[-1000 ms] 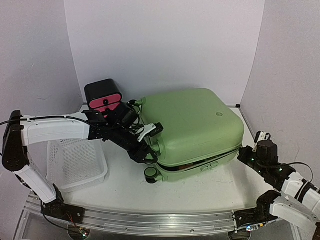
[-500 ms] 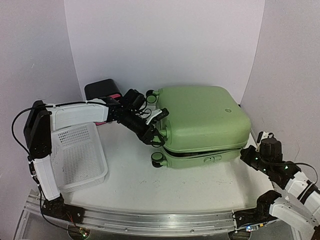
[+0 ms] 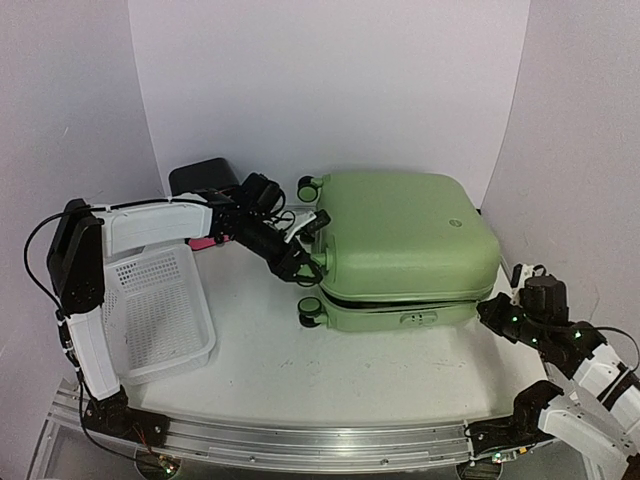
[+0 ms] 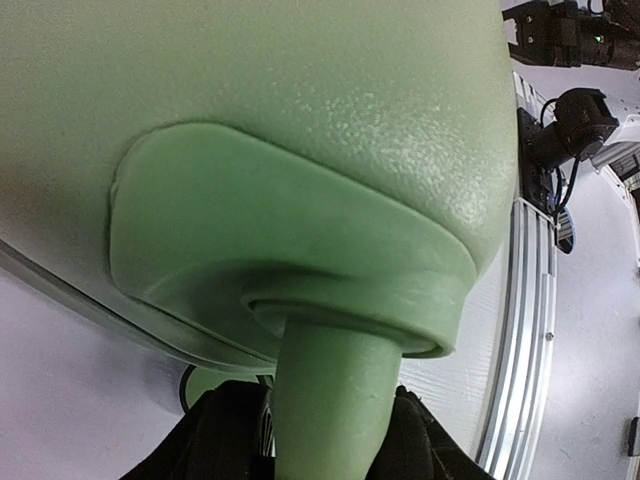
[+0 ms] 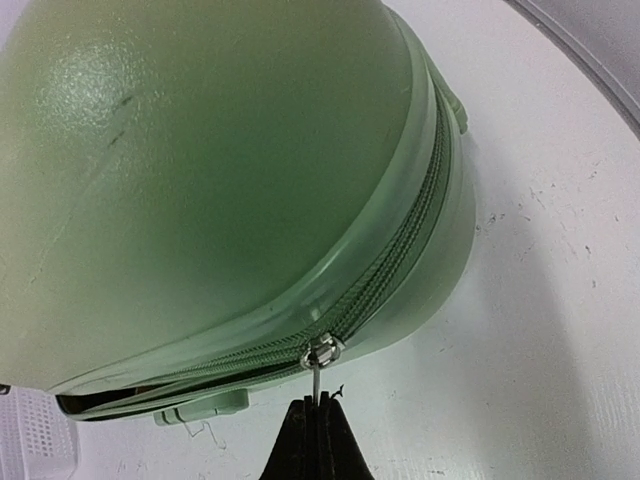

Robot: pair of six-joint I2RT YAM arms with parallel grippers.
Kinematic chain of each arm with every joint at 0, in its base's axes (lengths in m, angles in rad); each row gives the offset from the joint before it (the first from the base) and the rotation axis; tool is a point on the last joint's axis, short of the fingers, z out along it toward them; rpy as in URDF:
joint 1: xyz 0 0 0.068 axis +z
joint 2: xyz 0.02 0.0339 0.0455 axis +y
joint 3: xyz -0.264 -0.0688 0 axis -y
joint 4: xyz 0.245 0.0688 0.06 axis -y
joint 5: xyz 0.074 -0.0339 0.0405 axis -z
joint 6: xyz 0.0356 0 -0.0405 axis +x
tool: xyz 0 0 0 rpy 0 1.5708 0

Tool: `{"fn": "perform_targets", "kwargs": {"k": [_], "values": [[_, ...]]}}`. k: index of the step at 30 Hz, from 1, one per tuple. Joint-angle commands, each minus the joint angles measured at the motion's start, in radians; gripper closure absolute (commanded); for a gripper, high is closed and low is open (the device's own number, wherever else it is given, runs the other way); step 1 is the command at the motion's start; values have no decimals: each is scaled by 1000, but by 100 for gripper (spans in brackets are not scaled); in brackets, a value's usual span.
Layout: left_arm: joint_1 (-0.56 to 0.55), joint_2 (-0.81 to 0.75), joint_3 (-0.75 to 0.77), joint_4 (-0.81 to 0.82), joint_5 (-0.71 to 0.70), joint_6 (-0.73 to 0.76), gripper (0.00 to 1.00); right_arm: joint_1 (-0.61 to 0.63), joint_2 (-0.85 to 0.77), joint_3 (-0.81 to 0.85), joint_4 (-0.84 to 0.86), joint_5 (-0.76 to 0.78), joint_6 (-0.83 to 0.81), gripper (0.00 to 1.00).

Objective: Open, take out, and arrange the luggage
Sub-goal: Unzip the zipper of the luggage, then rotate the luggage at the center of the board.

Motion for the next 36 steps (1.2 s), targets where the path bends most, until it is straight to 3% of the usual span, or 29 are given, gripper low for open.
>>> {"fn": "perform_targets", "kwargs": {"k": [1, 3, 4, 6, 12, 16, 21, 23, 26, 33, 36], "values": [[207, -24, 95, 171, -543, -304, 99, 25, -5, 66, 15, -226, -51, 100], [209, -46, 90, 173, -530, -275, 98, 24, -8, 66, 16, -223, -48, 100], [210, -58, 86, 176, -503, -259, 97, 24, -10, 65, 16, -215, -43, 91], [208, -81, 73, 179, -439, -224, 93, 24, -17, 64, 15, -193, -25, 58], [208, -153, -9, 194, -134, -185, 72, 24, 1, 99, 54, -164, -16, 26], [208, -187, -59, 196, -80, -196, 61, 24, 61, 212, 66, -99, -68, 6], [206, -213, -100, 202, -21, -204, 45, 24, 255, 402, 65, -15, -135, 2], [206, -224, -113, 202, -23, -201, 32, 24, 340, 469, 64, 8, -149, 2], [207, -250, -133, 202, -58, -192, 4, 24, 446, 559, 67, 29, -168, 2], [180, -318, -166, 199, -226, -185, 1, 23, 645, 766, 71, 125, -234, 2], [131, -355, -194, 200, -340, -204, 4, 13, 723, 847, 83, 156, -282, 2]]}}
